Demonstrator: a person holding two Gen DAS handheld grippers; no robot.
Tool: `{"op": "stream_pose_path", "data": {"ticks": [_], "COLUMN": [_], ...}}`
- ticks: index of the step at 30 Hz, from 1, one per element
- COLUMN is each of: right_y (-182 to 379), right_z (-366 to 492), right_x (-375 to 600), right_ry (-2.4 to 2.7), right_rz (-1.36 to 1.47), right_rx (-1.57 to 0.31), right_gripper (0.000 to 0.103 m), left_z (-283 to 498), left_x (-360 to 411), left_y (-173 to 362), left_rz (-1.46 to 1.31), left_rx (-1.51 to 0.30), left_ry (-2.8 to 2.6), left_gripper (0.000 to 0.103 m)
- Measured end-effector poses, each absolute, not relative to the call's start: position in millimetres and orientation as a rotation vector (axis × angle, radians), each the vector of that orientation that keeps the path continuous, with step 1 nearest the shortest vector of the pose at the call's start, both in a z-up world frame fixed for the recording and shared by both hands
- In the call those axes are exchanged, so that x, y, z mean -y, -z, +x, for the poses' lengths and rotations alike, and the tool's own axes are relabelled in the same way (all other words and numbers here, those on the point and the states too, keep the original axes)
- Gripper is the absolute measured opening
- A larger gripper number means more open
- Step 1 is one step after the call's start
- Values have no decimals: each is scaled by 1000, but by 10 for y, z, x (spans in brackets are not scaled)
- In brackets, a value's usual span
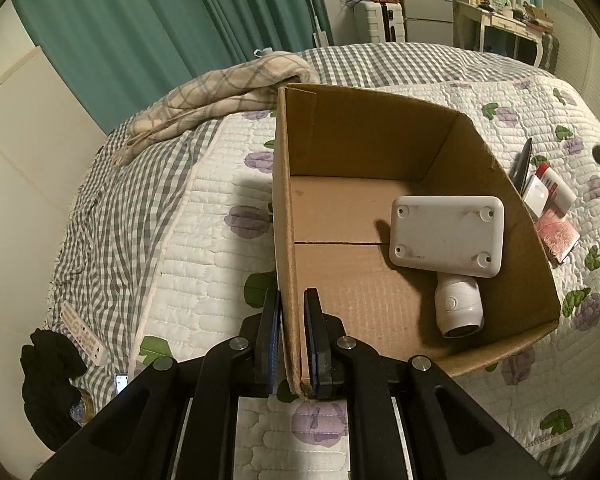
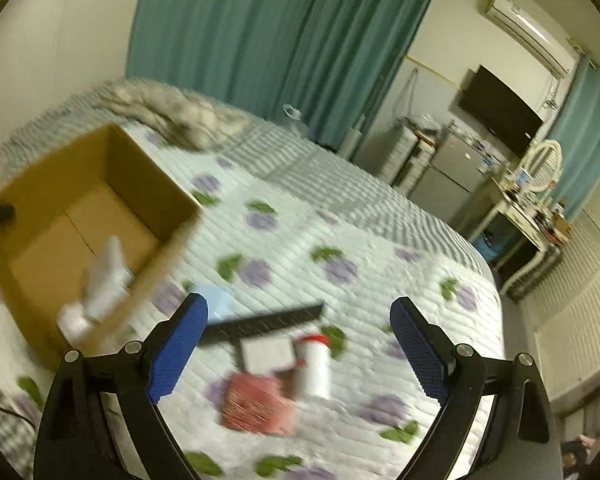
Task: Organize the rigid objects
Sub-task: 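Grasp the white bottle with red cap with the right gripper, then carry the white bottle into the box with the right gripper and release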
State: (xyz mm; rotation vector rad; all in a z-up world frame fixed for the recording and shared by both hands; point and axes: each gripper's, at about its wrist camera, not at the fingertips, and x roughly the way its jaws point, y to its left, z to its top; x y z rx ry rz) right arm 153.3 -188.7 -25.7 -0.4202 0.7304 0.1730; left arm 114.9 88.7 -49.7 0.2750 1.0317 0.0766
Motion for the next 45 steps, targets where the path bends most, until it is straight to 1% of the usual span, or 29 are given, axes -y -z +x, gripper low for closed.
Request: {"op": "stream_pose_path", "data": {"ticks": [8, 15, 17, 19, 20, 21, 29, 36, 45], "right_y": [717, 1068, 1153, 1264, 1322, 1367, 1512, 1638, 1477], "right_z": [1658, 1788, 1834, 1900, 1937, 1968, 2127, 2286, 2167], "right_x": [2365, 2482, 2460, 2440, 2435, 2438, 2396, 2326, 2366], "right_ry": [-107, -116, -124, -135, -147, -152, -189, -193, -188], "right_rz": [-402, -367, -372, -374, -369, -367, -349, -369, -342], "right_rx": [-862, -943, -966, -1002, -1023, -1038, -1084, -1125, -1077], "right_gripper": [93, 91, 86, 77, 74, 68, 55, 36, 36], "left_z": [1144, 1143, 1142, 1139, 1141, 1140, 1138, 1138, 1137], "left_x": [-881, -881, -879, -880, -881, -882, -884, -882, -882], "left_y": [499, 505, 507, 505, 504, 504, 504, 506, 505], "left_rz": [283, 291, 290, 291, 292, 293, 293, 294, 291], "left_rx": [-1032, -1034, -1033, -1033, -1033, -1034, -1033, -1033, -1034], "left_ry": [-81, -84, -85, -86, -86, -86, -86, -86, -85], "left_gripper": [11, 11, 11, 11, 11, 11, 11, 11, 11]}}
